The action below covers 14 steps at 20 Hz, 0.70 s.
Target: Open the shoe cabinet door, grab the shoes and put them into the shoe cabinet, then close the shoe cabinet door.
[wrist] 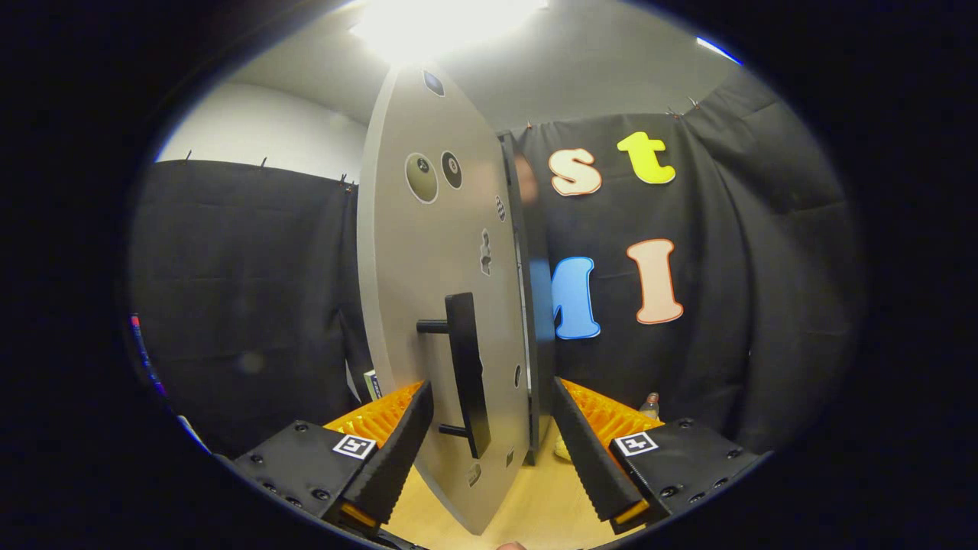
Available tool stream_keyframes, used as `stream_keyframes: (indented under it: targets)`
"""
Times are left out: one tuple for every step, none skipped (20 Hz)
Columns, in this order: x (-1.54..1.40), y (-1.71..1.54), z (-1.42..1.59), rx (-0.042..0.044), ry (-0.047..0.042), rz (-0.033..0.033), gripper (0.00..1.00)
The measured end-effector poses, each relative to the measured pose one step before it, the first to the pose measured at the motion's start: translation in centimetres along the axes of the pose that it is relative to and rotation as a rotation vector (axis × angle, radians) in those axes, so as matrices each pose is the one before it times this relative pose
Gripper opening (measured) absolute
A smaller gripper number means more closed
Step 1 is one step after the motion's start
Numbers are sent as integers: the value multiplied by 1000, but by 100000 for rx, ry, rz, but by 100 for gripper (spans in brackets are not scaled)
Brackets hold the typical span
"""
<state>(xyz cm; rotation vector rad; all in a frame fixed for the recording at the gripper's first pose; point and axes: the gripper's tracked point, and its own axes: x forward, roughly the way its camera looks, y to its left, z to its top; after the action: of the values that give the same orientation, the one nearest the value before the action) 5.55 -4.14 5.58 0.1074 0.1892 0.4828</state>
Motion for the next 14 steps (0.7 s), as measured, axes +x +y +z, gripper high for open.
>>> stream_keyframes:
  targets:
    - [111, 311, 118, -795, -832, 552, 97]
    - [114, 330, -1, -606, 365, 856, 97]
    - [196, 466, -82, 200, 16, 967, 97]
    - [189, 439, -97, 548, 468, 1120, 97]
    - [183, 441, -65, 1058, 271, 1278, 97]
    - [322, 507, -142, 1115, 658, 1401, 97]
    - [327, 454, -83, 1178, 384, 1226, 97]
    - [396, 365, 13, 476, 312, 593, 97]
    - [342, 300, -6, 6, 362, 459, 97]
    - [472, 384, 48, -415, 29, 311, 97]
    - [391, 221, 53, -575, -141, -541, 97]
    - [399, 88, 92, -996, 19, -707, 97]
    - [431, 249, 21, -1086, 187, -465, 97]
    - [459, 287, -72, -331, 419, 46, 97]
